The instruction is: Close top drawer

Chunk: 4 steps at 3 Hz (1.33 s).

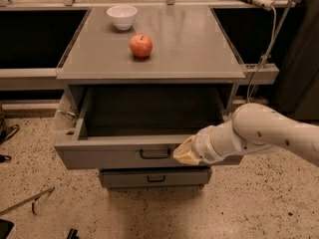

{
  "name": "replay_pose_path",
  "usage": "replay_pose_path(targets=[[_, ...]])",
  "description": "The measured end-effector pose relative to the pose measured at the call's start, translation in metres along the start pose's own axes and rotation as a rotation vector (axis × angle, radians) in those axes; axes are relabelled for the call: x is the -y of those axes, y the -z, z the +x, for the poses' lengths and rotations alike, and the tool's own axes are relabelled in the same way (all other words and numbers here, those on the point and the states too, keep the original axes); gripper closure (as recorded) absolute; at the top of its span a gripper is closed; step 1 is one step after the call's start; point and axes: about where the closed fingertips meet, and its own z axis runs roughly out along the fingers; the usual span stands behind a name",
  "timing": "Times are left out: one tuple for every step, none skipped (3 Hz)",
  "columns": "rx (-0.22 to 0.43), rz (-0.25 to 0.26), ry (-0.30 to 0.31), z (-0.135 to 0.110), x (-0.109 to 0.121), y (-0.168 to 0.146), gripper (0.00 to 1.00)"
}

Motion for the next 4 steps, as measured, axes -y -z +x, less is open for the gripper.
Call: replay_pose_path(targets=[[-0.008,0.005,0.013,-0.003,0.011,-0.004,1.00],[-0.011,0.028,0.038,-0.013,0.041,-0.008,1.00],[0.009,0.049,0.064,-0.037,0.075,-0.008,1.00],[0.001,0.052,0.066,-0.037,0.079,-0.014,1.00]])
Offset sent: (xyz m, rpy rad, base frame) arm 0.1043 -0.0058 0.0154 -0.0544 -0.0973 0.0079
